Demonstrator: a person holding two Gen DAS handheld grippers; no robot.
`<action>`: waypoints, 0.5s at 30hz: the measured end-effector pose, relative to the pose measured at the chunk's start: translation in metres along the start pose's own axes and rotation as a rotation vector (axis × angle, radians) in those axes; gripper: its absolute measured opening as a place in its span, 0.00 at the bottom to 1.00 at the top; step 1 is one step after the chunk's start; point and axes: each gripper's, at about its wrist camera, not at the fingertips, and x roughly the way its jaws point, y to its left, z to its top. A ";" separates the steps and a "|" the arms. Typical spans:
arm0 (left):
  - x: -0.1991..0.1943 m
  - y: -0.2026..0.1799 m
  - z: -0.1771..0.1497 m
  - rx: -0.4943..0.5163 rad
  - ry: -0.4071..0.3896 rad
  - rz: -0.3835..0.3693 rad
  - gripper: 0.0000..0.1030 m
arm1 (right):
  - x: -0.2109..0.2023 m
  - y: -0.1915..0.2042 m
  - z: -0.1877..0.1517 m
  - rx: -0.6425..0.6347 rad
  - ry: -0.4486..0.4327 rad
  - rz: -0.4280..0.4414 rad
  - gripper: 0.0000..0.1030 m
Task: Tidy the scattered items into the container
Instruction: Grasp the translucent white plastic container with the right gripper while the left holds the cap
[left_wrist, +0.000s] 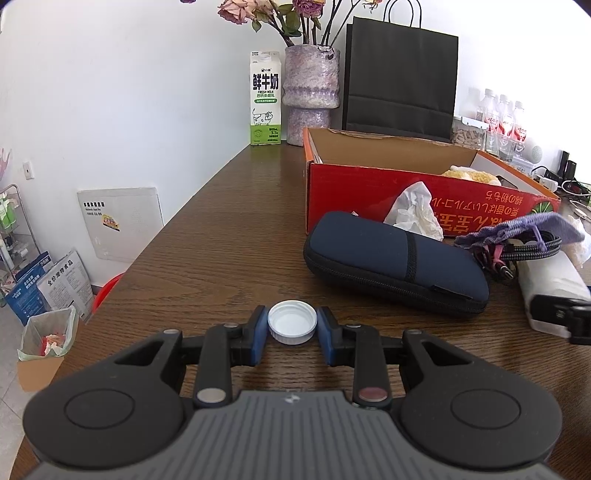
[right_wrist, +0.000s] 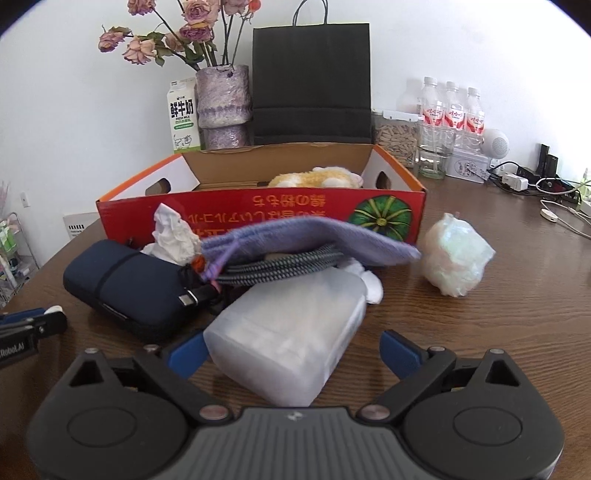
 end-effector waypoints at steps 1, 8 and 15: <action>0.000 0.000 0.000 0.000 0.000 0.001 0.29 | -0.003 -0.005 -0.002 0.004 0.001 -0.001 0.95; 0.000 -0.002 0.000 0.007 -0.001 0.011 0.29 | -0.013 -0.027 -0.008 0.031 -0.014 -0.055 0.95; 0.000 -0.002 0.000 0.007 -0.001 0.012 0.29 | 0.000 -0.019 0.001 -0.009 -0.016 -0.036 0.95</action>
